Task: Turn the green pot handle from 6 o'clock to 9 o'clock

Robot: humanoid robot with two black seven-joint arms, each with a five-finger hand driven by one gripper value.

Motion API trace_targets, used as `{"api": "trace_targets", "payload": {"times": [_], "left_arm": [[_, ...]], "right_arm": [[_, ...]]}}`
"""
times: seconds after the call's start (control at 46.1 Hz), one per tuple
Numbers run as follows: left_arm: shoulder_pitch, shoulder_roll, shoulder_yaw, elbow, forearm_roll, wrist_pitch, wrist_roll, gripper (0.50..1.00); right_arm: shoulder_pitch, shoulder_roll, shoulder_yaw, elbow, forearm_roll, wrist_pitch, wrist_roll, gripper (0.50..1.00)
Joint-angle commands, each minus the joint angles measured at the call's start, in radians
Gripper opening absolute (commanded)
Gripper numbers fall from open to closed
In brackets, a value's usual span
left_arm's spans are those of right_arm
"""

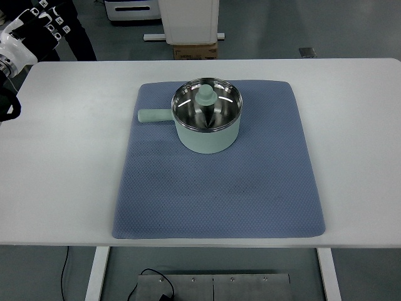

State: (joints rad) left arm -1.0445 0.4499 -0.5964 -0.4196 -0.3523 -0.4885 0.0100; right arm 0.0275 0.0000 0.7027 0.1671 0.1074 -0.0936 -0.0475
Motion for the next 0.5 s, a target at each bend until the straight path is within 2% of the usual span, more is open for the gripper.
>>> {"api": "trace_targets", "payload": {"times": [0.0, 0.195, 0.325, 0.477], "left_arm": [[0.047, -0.004, -0.057, 0.001, -0.031, 0.001, 0.001, 1.0], [0.135, -0.025, -0.134, 0.001, -0.103, -0.004, -0.002, 1.0], [0.169, -0.043, -0.158, 0.001, -0.113, -0.006, -0.042, 1.0], [0.179, -0.063, -0.163, 0.001, -0.116, -0.004, -0.05, 1.0]], "right_arm": [[0.0, 0.0, 0.0, 0.0, 0.0, 0.0, 0.0, 1.0], [0.0, 0.0, 0.0, 0.0, 0.0, 0.0, 0.0, 1.0], [0.0, 0.0, 0.0, 0.0, 0.0, 0.0, 0.0, 1.0], [0.0, 0.0, 0.0, 0.0, 0.0, 0.0, 0.0, 1.0]]}}
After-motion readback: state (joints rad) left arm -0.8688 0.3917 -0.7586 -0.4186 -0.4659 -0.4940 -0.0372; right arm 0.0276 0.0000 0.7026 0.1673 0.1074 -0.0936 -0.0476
